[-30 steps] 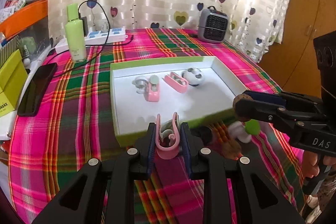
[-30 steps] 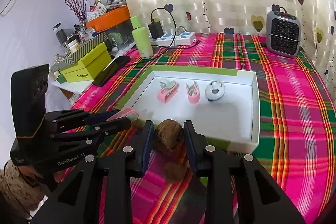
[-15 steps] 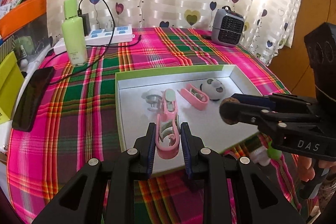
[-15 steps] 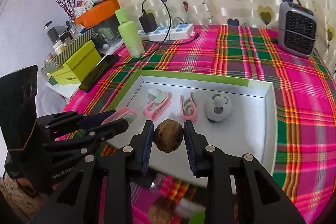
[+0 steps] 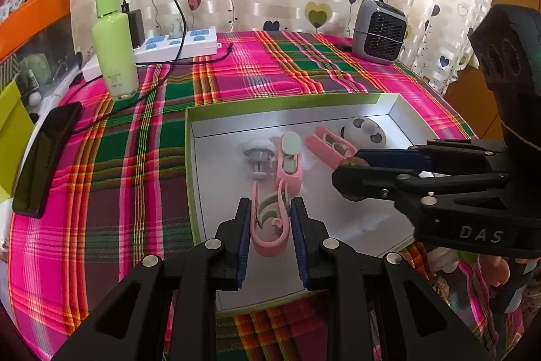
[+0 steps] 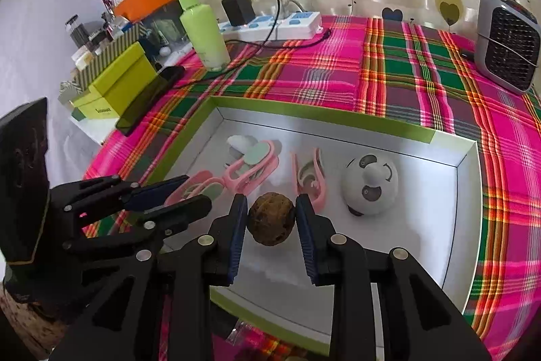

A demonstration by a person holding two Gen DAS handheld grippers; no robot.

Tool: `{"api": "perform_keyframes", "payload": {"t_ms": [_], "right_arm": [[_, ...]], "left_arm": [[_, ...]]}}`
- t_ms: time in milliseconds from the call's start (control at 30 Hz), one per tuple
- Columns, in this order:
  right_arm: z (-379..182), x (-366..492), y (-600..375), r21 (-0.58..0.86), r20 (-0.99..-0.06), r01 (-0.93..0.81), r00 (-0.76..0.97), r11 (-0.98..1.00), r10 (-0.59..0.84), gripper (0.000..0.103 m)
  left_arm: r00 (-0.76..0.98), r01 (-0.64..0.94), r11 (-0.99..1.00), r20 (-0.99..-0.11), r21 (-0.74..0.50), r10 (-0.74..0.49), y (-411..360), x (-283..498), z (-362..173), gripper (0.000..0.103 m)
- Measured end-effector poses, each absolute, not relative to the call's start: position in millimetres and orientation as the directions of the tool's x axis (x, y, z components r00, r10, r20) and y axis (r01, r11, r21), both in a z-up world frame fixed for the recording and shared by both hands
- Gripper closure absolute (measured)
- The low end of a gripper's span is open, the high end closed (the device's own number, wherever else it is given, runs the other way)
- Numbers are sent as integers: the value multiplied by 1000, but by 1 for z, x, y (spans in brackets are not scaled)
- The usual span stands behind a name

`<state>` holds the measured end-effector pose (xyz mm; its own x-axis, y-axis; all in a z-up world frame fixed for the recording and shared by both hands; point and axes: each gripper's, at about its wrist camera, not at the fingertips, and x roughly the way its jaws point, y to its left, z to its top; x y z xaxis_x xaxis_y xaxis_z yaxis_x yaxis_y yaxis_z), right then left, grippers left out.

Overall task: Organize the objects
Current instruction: 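Carry the pink clip and walnut into the box and open both tools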

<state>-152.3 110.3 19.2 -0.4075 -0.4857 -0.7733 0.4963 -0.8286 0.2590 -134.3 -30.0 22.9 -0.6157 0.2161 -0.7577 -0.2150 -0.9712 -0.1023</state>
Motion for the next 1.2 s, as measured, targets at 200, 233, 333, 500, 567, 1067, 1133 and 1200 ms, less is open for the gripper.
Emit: {"api": "perform_keyframes", "payload": {"t_ms": [200, 233, 333, 500, 567, 1067, 1133, 1200], "right_arm": [[15, -160, 110, 253, -780, 484, -410, -838, -472, 72], [15, -161, 110, 249, -782, 482, -412, -840, -468, 72], [14, -164, 110, 239, -785, 480, -417, -844, -459, 72], [14, -166, 109, 230, -790, 482, -415, -845, -451, 72], [14, -166, 108, 222, -794, 486, -413, -845, -446, 72], [14, -164, 109, 215, -798, 474, -419, -854, -433, 69], [15, -163, 110, 219, -794, 471, -423, -854, -437, 63], [16, -162, 111, 227, -789, 467, -426, -854, -443, 60]], "left_arm": [[-611, -214, -972, -764, -96, 210, -26, -141, 21, 82], [-609, -215, -972, -766, -94, 208, -25, -142, 20, 82], [-614, -209, -974, -763, -88, 200, -24, -143, 21, 81], [-615, -205, -976, -765, -78, 191, -23, -147, 21, 81], [-614, -208, -976, -767, -71, 187, -23, -147, 20, 81], [-607, -227, -972, -770, -69, 196, -18, -144, 20, 68], [-607, -228, -971, -770, -68, 197, -18, -143, 21, 65], [-609, -229, -971, -768, -67, 197, -18, -141, 22, 63]]}}
